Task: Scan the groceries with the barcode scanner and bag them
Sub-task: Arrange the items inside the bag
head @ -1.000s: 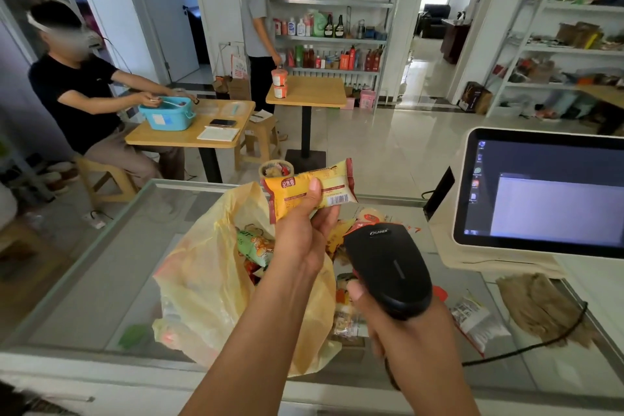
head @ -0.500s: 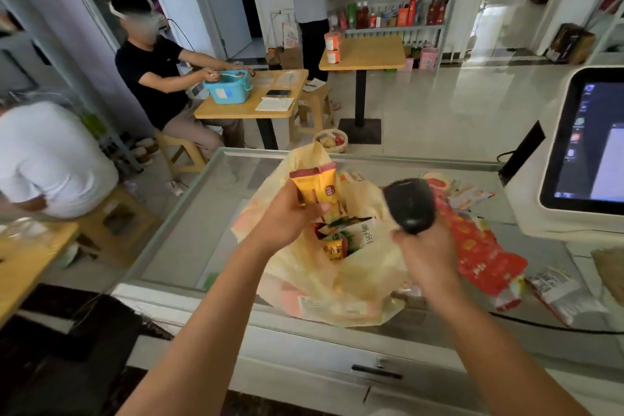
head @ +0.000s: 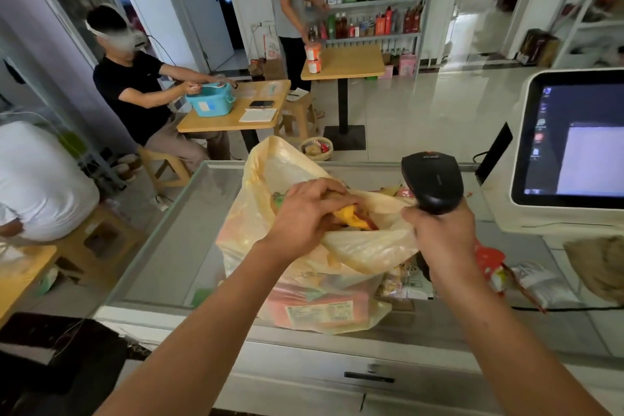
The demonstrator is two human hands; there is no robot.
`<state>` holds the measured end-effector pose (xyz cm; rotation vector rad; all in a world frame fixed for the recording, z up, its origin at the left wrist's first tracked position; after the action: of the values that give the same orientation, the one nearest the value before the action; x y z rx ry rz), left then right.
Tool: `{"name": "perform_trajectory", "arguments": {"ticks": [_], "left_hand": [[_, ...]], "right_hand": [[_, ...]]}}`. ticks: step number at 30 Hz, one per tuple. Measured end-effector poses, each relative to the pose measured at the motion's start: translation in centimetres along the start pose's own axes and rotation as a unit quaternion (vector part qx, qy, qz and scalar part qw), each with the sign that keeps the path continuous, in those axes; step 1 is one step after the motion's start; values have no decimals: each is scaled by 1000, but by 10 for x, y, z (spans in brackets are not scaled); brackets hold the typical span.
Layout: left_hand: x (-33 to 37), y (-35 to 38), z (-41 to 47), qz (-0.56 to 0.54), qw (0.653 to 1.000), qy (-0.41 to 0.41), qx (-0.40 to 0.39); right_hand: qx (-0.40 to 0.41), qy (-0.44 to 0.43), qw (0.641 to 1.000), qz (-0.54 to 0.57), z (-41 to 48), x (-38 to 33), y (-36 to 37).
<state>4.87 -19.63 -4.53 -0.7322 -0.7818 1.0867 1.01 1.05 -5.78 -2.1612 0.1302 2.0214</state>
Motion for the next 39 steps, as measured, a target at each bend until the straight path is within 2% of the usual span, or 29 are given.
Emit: {"name": "perform_trajectory", "arguments": {"ticks": [2,4,5,7,10,12,19,20,22,23,25,27,30,36,39], "left_hand": [[-4,25,-6,81,991,4,-106],[-11,55,-23,139,960,-19,-241],[-14,64,-30,147,947,-39,-284],[-23,70,-37,151,931,-102,-316],[-41,62,-39,216,911,-182,-300],[-47,66,-44,202,904,-206,-315],[-36,31,-34,114,926,-189,-306],[-25,19,-24,102,944,-171,-264],[6,-16,3,49,988,-112,-96],[25,-30,11,2,996,-87,-27],[60,-37,21,-100,994,-51,13],[91,-24,27,-138,990,-20,-9],[124,6,35,-137,990,7,-38],[169,76,57,-122,987,32,-99],[178,137,62,-35,984,44,-168]], "right_hand": [[-17,-8,1000,-7,1,-2,2],[-35,-14,999,-13,0,-6,6],[-43,-16,999,-15,0,-6,9],[-57,-19,998,-21,-1,-6,12],[-74,-26,997,-20,-5,-5,17],[-83,-27,996,-23,-5,-3,18],[-101,-33,993,-44,-2,1,10],[-101,-34,993,-43,-1,1,7],[-99,-30,994,-34,0,-1,0],[-97,-27,995,-25,0,-2,-4],[-87,-25,996,-9,1,-5,-14],[-75,-30,997,-1,3,-9,-29],[-38,-23,999,0,7,-9,-63],[63,49,997,1,19,24,-135],[66,115,991,4,19,54,-155]]}}
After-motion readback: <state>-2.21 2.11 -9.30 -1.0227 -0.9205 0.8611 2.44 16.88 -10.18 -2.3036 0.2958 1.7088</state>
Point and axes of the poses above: each hand's wrist, its own z-axis towards the middle knuckle, its own y-axis out of the palm, x = y × z, the point moved 10 cm from there along z, towards the middle knuckle, and after that the axes turned 9 degrees about x, right-handed, at the moved point
